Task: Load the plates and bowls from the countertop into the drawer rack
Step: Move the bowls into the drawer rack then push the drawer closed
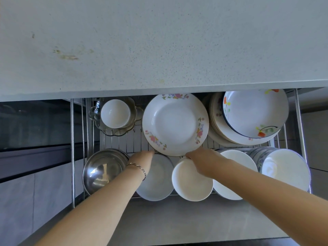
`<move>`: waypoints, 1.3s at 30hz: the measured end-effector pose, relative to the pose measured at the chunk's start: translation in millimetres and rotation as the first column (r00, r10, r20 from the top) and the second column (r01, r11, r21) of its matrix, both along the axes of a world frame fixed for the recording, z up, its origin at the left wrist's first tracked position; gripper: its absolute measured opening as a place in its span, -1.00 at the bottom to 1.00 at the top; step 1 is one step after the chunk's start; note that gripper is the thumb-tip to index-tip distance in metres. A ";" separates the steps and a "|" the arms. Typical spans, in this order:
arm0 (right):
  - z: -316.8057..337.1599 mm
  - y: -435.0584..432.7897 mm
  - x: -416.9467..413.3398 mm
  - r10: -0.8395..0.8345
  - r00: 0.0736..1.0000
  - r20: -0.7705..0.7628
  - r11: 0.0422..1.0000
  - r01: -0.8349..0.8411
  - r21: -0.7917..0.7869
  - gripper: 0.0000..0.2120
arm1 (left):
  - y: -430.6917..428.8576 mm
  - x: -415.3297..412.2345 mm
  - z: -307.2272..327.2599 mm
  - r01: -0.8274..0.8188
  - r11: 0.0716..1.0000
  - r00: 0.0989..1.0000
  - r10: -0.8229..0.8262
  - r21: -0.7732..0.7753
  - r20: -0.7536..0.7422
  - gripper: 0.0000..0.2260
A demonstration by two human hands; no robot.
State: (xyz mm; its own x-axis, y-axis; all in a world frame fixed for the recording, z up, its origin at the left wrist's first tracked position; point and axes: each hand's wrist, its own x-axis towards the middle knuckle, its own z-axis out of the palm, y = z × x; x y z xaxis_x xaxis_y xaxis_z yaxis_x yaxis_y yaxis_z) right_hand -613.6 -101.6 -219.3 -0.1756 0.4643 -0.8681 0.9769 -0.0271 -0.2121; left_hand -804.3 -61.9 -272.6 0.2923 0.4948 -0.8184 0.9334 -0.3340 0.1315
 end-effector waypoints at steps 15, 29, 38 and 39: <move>-18.1 5.6 -17.0 0.197 0.978 0.073 0.980 -0.197 -0.003 -0.66 | 6.6 -15.1 -1.5 0.042 0.999 0.999 -0.042 -0.003 0.021 -0.51; -41.3 -15.1 -24.2 0.221 0.966 0.136 0.975 -0.223 0.000 -0.68 | 8.1 -9.2 2.2 0.086 0.996 0.996 -0.086 0.002 -0.002 -0.56; -53.6 -21.0 -29.2 0.127 0.974 0.187 0.991 -0.130 0.003 -0.67 | 10.2 -7.2 6.7 0.124 0.992 0.992 -0.124 0.015 -0.013 -0.57; -56.2 -21.7 -29.0 0.122 0.973 0.195 0.992 -0.124 0.000 -0.67 | 10.2 -7.0 7.1 0.126 0.992 0.992 -0.126 0.012 -0.014 -0.57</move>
